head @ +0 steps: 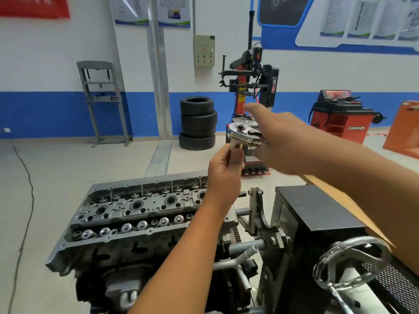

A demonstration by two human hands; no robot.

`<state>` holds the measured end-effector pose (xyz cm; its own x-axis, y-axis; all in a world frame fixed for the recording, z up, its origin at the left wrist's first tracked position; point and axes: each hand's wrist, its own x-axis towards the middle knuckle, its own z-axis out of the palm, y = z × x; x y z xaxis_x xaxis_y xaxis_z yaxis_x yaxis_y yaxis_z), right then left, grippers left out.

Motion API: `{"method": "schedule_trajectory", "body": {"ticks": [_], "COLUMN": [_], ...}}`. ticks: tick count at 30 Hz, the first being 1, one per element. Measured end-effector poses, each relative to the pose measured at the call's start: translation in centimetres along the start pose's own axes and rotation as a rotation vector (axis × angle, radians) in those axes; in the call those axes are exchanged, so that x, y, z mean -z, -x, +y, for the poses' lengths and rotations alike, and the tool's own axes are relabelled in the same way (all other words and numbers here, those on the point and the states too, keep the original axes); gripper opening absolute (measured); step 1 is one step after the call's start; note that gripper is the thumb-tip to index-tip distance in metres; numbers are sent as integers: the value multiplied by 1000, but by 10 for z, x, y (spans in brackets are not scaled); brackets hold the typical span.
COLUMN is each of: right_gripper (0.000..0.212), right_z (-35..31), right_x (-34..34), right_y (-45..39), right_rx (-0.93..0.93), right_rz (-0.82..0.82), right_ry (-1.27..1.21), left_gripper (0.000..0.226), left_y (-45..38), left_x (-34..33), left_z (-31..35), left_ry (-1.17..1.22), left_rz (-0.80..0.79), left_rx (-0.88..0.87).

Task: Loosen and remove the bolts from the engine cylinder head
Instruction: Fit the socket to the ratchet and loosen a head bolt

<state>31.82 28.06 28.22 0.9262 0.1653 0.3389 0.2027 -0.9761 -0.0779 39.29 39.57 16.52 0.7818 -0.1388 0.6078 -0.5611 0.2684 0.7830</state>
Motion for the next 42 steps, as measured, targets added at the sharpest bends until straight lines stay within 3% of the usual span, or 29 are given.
{"method": "schedule_trajectory", "body": {"ticks": [1,3,6,9,12,13,15,17,23,27,32,35,38,42], "right_gripper": [67,38,2,28,13,15,38,44,38,32,46,38,35,40], "right_z": [6,11,0,-21,-14,-8,3,9,-4,-5,7,5,-2,-5], "right_x": [9,15,4,-11,5,13,21,15,-15,-19,4,-2,-14,-13], "right_y": [-7,-19,-17,-5,-19,-24,-26,-21,4,11,5,8,11,7], "right_rx": [2,13,-26,-20,44,66,117,160,256,184,207,193,149,170], "right_rz": [-40,-22,92,133,-38,-62,-68,-4,258,259,86,214,315,330], "right_ry": [-19,76,200,260,145,106,114,113,262,200,-80,-145,-39,-22], "left_gripper": [35,38,21,19,20,20,20,21,20,19,18,15,16,16], "left_y": [0,-1,3,4,3,4,8,12,16,19,20,23,25,21], "left_x": [2,8,18,17,13,14,19,25,16,10,21,19,16,18], "left_z": [0,-1,-2,-3,-1,0,0,0,-3,-4,-4,-4,-3,-5], "left_ry": [8,17,33,53,26,26,36,17,-26,-47,-3,-10,-8,-20], "left_rz": [-18,-46,-75,-15,95,90,-11,-110,68,91,-6,46,90,96], "left_rx": [3,3,-24,-11,14,13,-3,-19,-27,-56,-43,-37,-50,-26]}}
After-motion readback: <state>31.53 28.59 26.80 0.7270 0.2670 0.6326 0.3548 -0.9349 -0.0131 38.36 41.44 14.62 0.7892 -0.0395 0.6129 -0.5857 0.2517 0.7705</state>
